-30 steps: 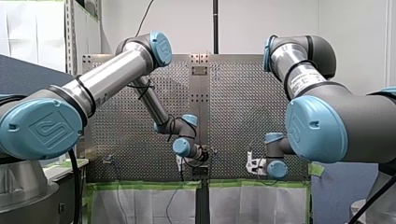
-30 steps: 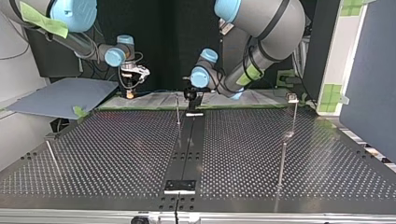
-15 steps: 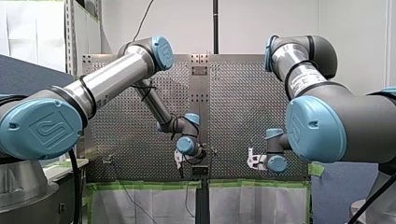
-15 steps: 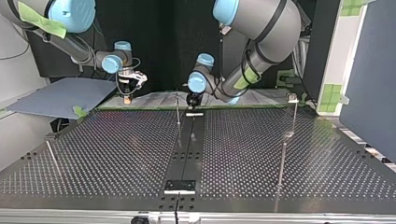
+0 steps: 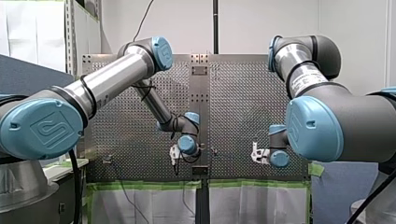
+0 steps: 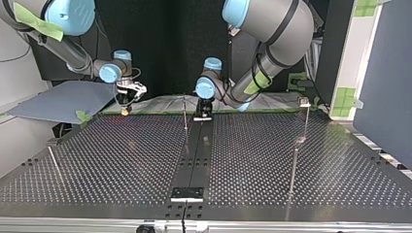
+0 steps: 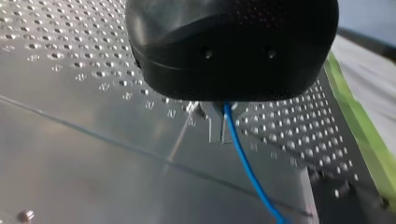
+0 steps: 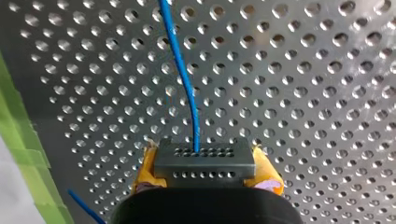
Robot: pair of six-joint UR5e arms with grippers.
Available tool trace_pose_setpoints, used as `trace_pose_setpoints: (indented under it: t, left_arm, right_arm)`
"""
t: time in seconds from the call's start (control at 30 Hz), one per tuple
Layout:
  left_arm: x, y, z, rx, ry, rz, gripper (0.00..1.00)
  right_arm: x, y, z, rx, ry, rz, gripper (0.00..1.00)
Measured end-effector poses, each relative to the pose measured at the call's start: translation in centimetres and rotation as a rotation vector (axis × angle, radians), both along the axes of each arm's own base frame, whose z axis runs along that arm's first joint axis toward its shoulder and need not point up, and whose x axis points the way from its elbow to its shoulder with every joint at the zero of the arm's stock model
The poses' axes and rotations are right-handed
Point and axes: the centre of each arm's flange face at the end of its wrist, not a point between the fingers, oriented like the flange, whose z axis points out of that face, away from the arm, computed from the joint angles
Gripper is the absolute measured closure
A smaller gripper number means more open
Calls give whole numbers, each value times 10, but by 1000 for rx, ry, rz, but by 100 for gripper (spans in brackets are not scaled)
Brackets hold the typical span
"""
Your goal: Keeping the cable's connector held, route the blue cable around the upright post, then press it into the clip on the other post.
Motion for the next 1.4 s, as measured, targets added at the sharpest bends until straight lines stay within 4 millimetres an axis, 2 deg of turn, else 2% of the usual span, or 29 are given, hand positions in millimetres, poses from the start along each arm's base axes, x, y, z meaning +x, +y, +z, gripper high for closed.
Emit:
trace_pose_setpoints:
  t: [0.23,0.43,0.63,0.87,1.0,1.13,1.4]
  left_arm:
    - [3,4,0,25,4,-4,100]
    - [4,-1,1,1,-4,-57,100]
    - [-9,-8,-4,46,42,-135,100]
    - [-33,10,-21,105,134,-138,100]
    - [-39,17,-21,102,137,-128,100]
    - [-43,25,-16,93,125,-101,100]
    - [-54,34,9,58,72,-28,100]
  right_arm:
    - [-1,-1,0,1,1,0,100]
    - [2,4,-2,21,33,11,100]
    - [7,16,-7,61,96,45,100]
    - [8,24,-8,72,107,73,100]
    - [9,25,-9,74,103,80,100]
    - [10,25,-9,78,83,77,100]
    - [11,24,-9,74,59,75,100]
